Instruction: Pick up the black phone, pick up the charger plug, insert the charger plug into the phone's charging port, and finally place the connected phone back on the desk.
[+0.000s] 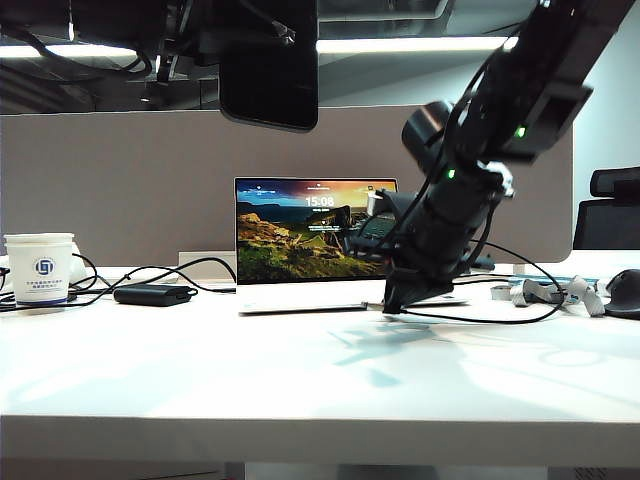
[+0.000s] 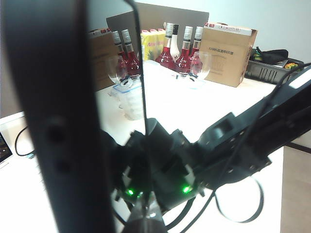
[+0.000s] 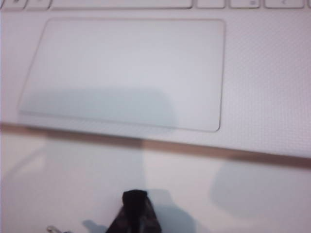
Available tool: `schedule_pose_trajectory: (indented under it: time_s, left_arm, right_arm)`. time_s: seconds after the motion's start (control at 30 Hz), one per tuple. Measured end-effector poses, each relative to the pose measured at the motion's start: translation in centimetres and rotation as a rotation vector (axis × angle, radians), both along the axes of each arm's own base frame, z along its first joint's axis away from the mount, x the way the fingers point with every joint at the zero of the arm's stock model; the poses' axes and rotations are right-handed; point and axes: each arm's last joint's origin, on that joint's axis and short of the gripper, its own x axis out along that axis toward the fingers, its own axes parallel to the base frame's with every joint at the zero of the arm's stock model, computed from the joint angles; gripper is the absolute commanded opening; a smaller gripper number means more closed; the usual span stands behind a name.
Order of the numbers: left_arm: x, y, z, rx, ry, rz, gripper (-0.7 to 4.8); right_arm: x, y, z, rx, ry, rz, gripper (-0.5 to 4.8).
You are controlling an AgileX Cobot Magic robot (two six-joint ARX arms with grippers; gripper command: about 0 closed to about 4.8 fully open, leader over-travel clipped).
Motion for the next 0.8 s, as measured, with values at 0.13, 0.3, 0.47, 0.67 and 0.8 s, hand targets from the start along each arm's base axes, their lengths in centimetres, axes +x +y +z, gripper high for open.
schedule_pose_trajectory:
  time_s: [0.13, 0.3, 0.47, 0.67, 0.8]
  left_arm:
    - [0.0, 0.0, 0.0, 0.000, 0.000, -0.001, -0.07]
    - [0.0, 0.0, 0.0, 0.000, 0.000, 0.000, -0.07]
    - [0.0, 0.0, 0.0, 0.000, 0.000, -0.001, -0.07]
    - [0.0, 0.0, 0.0, 0.000, 0.000, -0.001, -0.07]
    - [0.0, 0.0, 0.0, 0.000, 0.000, 0.000, -0.07]
  right_arm:
    - [-0.5, -0.6, 2.5, -0.004, -0.040, 0.079, -0.01]
    - [-1.2, -1.9, 6.7, -0.003, -0.159, 0.255, -0.01]
    - [-2.2, -2.8, 8.1, -0.114, -0.205, 0.414, -0.01]
    - [-3.2, -2.8, 7.4, -0.274, -0.226, 0.667, -0.01]
    - [-3.9, -2.6, 6.9, -0.400, -0.255, 0.838, 0.00]
